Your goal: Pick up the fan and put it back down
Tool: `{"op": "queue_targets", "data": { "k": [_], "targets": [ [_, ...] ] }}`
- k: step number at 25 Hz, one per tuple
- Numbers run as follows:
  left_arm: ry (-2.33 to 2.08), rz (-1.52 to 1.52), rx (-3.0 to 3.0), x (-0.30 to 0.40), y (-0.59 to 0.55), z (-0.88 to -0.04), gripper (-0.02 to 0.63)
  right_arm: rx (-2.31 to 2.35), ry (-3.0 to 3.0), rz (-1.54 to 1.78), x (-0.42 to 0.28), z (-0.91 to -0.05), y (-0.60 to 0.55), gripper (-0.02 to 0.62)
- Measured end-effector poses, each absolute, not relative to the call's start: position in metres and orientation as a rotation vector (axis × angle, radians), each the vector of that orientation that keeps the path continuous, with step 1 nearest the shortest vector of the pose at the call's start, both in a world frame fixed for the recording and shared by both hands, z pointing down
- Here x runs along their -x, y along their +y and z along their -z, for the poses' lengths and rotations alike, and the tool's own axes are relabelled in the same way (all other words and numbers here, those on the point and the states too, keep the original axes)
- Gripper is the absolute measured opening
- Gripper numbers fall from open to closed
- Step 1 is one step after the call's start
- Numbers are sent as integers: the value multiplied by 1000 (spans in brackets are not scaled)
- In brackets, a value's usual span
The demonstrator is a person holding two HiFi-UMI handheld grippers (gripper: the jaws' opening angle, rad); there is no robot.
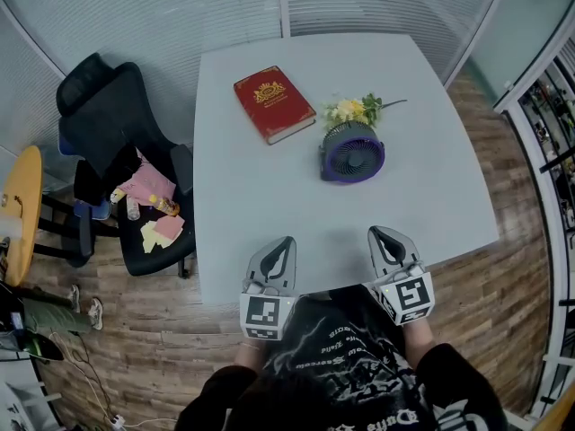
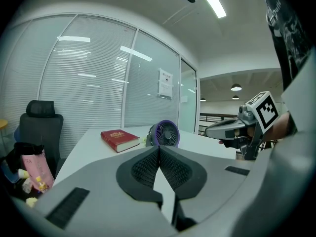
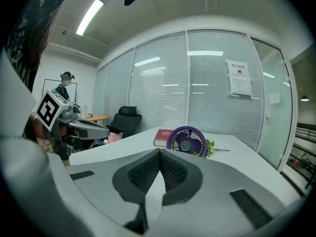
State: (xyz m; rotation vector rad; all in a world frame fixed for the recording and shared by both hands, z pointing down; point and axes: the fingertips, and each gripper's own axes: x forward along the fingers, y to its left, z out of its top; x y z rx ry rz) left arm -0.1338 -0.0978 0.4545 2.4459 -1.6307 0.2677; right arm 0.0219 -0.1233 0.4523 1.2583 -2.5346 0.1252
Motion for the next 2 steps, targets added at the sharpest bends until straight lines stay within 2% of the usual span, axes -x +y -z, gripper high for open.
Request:
{"op": "queue_targets", "data": {
  "k": [2],
  "targets": [
    [-1631, -268, -2443, 135, -98, -456, 20, -1252, -2532, -125, -20, -453, -124, 6]
  ]
}}
